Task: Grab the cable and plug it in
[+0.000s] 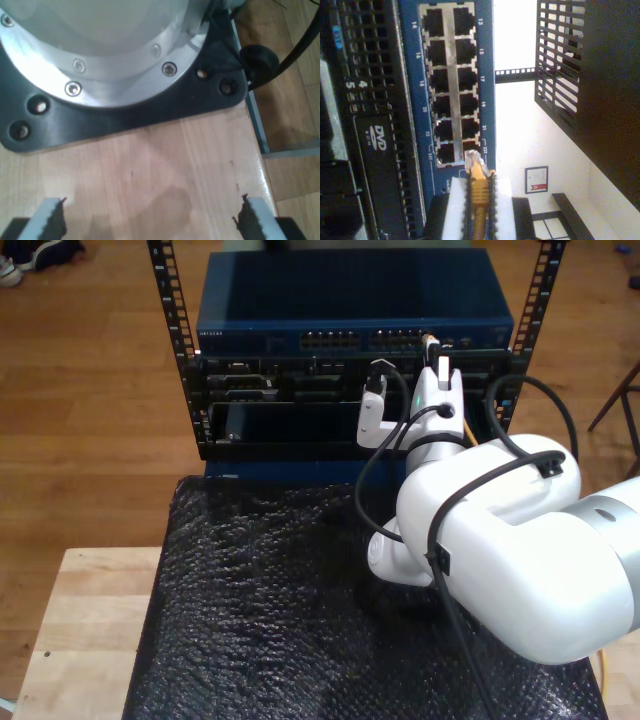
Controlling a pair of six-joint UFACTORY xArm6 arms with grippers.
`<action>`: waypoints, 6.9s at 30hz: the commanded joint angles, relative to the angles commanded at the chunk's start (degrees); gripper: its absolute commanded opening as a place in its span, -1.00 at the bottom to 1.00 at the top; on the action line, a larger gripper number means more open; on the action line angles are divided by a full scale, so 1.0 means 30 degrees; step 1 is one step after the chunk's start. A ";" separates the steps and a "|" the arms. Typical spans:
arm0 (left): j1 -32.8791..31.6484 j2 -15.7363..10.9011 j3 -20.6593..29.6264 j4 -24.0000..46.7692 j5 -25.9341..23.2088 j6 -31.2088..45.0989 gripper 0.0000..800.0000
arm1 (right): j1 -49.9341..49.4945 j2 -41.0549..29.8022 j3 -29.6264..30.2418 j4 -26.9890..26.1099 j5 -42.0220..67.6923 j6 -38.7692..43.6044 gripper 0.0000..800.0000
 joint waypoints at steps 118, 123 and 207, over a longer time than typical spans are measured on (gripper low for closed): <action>0.0000 0.0000 0.0000 0.0000 0.0000 0.0000 1.00 | -0.0147 0.0527 -0.0879 -0.0322 0.0117 0.0000 -1.00; 0.0000 0.0000 0.0000 0.0000 0.0000 0.0000 1.00 | -0.0147 0.0527 -0.0879 -0.0322 0.0117 0.0029 -1.00; 0.0000 0.0000 0.0000 0.0000 0.0000 0.0000 1.00 | 0.0029 -0.5538 0.4454 -0.0791 0.4015 0.1055 -0.20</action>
